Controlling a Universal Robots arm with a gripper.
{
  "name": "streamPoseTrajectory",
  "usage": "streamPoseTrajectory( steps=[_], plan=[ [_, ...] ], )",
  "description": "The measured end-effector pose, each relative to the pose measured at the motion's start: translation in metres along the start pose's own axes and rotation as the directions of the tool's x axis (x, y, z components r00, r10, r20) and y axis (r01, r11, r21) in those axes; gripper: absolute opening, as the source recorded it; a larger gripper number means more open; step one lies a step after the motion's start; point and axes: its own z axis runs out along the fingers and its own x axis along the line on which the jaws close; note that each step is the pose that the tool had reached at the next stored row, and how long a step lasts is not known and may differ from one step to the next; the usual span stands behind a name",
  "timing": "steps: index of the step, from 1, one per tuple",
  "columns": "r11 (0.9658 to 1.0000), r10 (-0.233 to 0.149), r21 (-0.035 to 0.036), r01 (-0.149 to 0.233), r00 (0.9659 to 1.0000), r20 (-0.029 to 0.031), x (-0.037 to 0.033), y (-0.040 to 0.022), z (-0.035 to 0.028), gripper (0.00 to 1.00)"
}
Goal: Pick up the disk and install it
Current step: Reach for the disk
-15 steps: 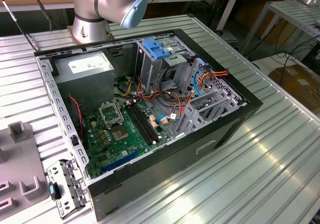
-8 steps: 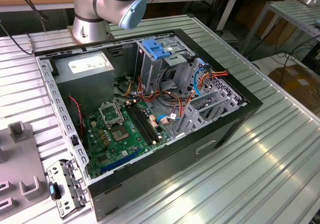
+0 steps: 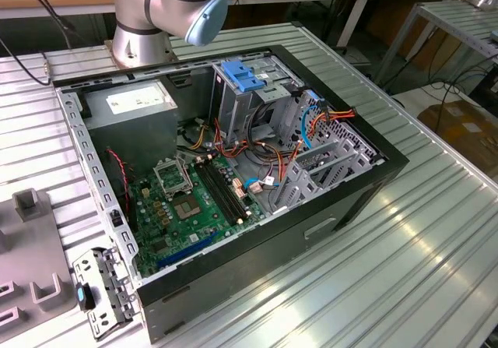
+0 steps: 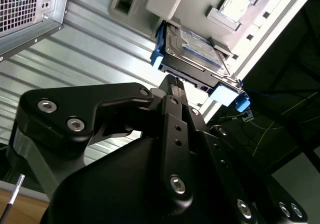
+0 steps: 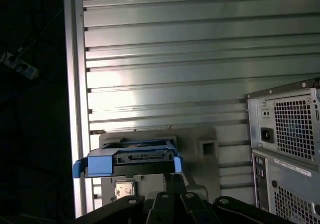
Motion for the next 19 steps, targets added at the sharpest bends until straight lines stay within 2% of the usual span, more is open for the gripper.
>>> streamPoseTrajectory(
  steps=[4,7,11,16,19],
  plan=[
    [1.0,0.0,-0.0001,0.0,1.0,0.0,0.0048,-0.0004,-0.0001,0.11],
    [1.0,0.0,-0.0001,0.0,1.0,0.0001,0.0149,-0.0011,-0.0002,0.11],
    [1.0,0.0,-0.0001,0.0,1.0,0.0001,0.0341,-0.0021,-0.0005,0.11],
    [1.0,0.0,-0.0001,0.0,1.0,0.0,0.0543,-0.0027,-0.0007,0.11],
    [1.0,0.0,0.0,0.0,1.0,-0.0003,0.0623,-0.0033,-0.0009,0.11]
  ],
)
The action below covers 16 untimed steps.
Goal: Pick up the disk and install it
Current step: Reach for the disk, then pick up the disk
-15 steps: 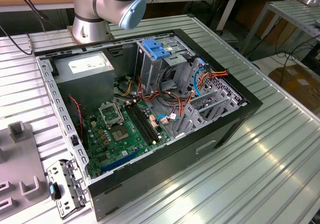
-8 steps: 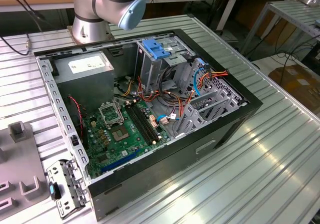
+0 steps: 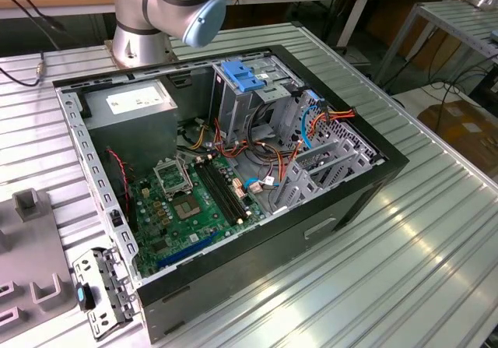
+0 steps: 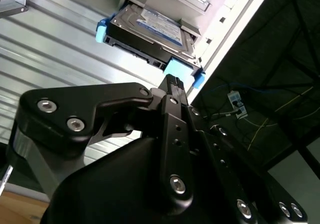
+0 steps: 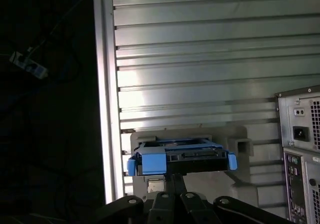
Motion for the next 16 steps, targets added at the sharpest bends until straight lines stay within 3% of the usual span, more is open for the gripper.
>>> streamPoseTrajectory(
  steps=[2,16],
  plan=[
    [1.0,0.0,0.0,0.0,1.0,-0.0002,0.0036,-0.0003,0.0,0.11],
    [1.0,0.0,0.0,0.0,1.0,-0.0002,0.0043,-0.0003,0.0,0.11]
  ],
)
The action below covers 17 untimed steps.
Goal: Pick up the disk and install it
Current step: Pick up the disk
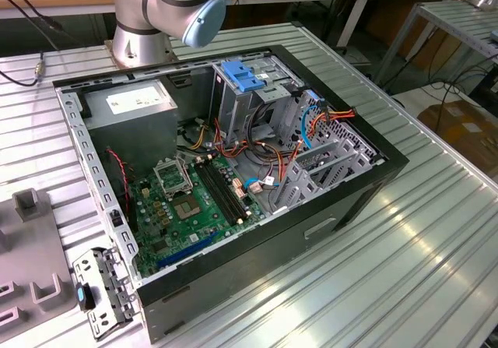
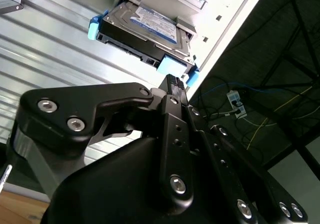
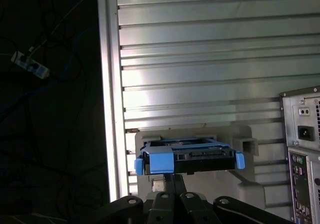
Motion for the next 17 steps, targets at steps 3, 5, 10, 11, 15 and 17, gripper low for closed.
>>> streamPoseTrajectory(
  steps=[3,5,10,11,15,17],
  plan=[
    [0.9999,-0.012,-0.0002,0.012,0.9999,-0.0006,0.0,0.0,0.0,0.11],
    [0.9996,-0.029,-0.0005,0.029,0.9996,-0.0012,0.0001,0.0,0.0,0.11],
    [0.9948,-0.102,-0.0018,0.102,0.9948,-0.0043,0.0,0.0,0.0,0.11],
    [0.9937,-0.112,-0.002,0.112,0.9937,-0.0048,0.0,0.0,0.0,0.11],
    [0.9867,-0.163,-0.0031,0.163,0.9867,-0.0069,0.0,0.0,0.0,0.11],
    [0.9808,-0.195,-0.0039,0.195,0.9808,-0.0081,0.0,0.0,0.0,0.11]
  ],
)
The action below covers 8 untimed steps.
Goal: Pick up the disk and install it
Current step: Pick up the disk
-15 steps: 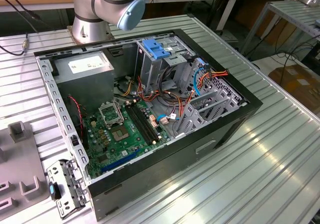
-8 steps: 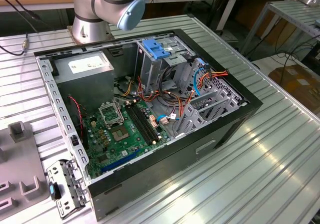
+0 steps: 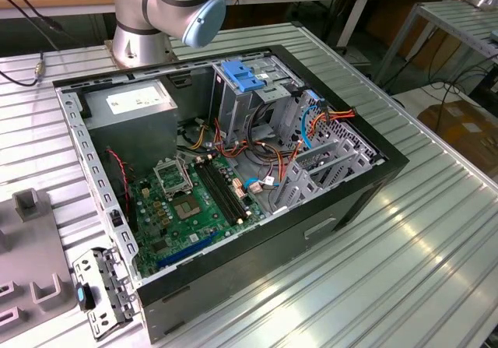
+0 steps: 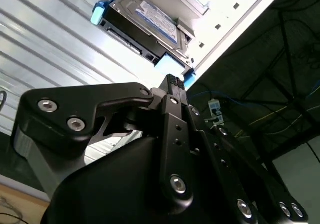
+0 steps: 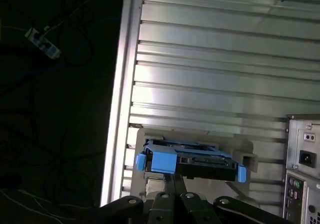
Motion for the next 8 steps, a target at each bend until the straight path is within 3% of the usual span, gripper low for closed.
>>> streamPoseTrajectory(
  steps=[3,5,8],
  plan=[
    [0.9977,-0.067,-0.0012,0.067,0.9977,-0.0028,0.0,0.0,0.0,0.11],
    [0.9956,-0.093,-0.0017,0.093,0.9956,-0.004,0.0,0.0,0.0,0.11],
    [0.9883,-0.152,-0.0029,0.152,0.9883,-0.0064,0.0,0.0,0.0,0.11]
  ],
)
